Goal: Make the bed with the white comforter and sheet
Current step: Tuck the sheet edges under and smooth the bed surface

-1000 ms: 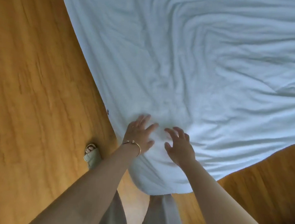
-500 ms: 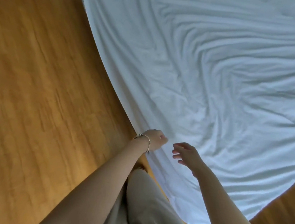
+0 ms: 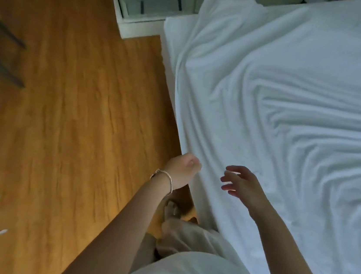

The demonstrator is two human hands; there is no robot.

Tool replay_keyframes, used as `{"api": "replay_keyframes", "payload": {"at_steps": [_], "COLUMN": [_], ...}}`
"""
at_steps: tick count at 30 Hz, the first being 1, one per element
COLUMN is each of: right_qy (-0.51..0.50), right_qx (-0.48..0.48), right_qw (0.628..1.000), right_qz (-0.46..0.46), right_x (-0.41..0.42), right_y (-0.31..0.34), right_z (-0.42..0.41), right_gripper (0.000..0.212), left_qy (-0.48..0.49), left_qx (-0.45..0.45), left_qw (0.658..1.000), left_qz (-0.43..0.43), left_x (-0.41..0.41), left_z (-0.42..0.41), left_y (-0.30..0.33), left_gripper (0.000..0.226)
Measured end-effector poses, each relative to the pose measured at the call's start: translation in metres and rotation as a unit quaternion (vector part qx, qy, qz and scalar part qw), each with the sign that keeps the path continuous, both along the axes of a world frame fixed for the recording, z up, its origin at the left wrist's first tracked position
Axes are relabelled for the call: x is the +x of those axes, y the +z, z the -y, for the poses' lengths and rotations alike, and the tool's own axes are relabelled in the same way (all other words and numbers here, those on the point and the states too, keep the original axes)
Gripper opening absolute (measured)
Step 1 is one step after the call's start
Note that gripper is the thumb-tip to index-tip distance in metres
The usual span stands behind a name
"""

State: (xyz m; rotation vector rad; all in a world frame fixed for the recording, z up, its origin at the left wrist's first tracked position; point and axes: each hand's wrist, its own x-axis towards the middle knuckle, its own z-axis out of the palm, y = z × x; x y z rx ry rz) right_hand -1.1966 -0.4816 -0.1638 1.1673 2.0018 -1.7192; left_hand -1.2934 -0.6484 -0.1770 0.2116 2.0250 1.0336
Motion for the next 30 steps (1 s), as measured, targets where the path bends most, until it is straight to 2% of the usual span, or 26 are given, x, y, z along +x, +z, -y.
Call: {"api": "replay_keyframes", "payload": {"at_steps": [9,12,16,20,26,30], "right_qy": [0.092,0.056,0.042,0.004,-0.026,-0.066], "right_qx": [0.029,0.041,0.048,0.039,0.061,0.046], "right_qw": [0.995,0.997,0.998,0.999,0.997,0.997], "right_qz": [-0.029,-0.034,-0.023,-0.034,-0.024,-0.001], "right_x": [-0.306,-0.412,-0.516,-0.631,-0.768,-0.852], "right_y": [0.010,0.001,0.014,0.028,0.022,0.006], "right_z": [0.015,0.018,0.021,0.007,-0.051,-0.105], "right_gripper": [0.027,0.029,0.030,0.030,0.035,0.035], "left_qy": [0.052,0.025,-0.023,-0.040,-0.089,-0.150], "left_qx": [0.009,0.012,0.011,0.023,0.031,0.017], "left_qw": [0.998,0.999,0.999,0.999,0.995,0.989], "left_qz": [-0.028,-0.033,-0.027,-0.023,0.015,-0.011], "left_x": [-0.265,-0.384,-0.511,-0.634,-0.786,-0.893], "left_z": [0.015,0.013,0.009,-0.016,-0.081,-0.144], "left_y": [0.010,0.009,0.023,0.031,0.020,0.012], "left_gripper": [0.037,0.039,0.038,0.046,0.049,0.045]}}
